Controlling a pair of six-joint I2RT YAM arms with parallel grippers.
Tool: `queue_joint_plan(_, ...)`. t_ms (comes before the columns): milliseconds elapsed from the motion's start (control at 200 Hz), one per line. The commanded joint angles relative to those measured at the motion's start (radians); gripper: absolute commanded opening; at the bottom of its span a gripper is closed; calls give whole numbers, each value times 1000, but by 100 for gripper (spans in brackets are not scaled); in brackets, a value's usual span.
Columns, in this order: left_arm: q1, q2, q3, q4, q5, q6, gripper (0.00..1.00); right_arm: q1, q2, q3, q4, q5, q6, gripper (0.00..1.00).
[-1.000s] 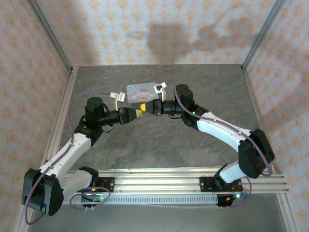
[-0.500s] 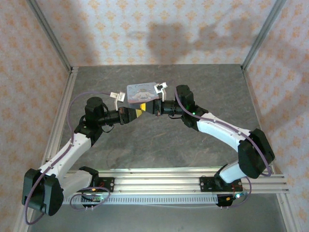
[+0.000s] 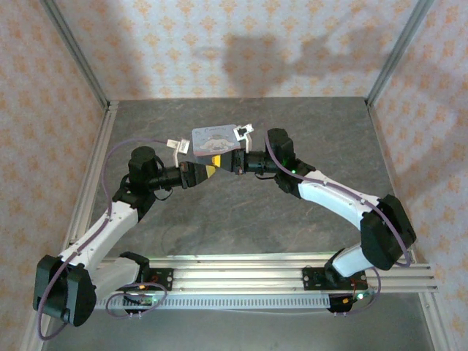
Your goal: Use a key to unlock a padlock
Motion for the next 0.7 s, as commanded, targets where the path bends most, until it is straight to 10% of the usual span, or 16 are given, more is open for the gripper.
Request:
queue_joint_plan(0,-6,-10,7,43,12,-2,26,8,-9,-7,62,-16,3,0)
queue_joint_plan(696,-6,0,11,50,4,1,20,11,2,-12,78,-16,13,0)
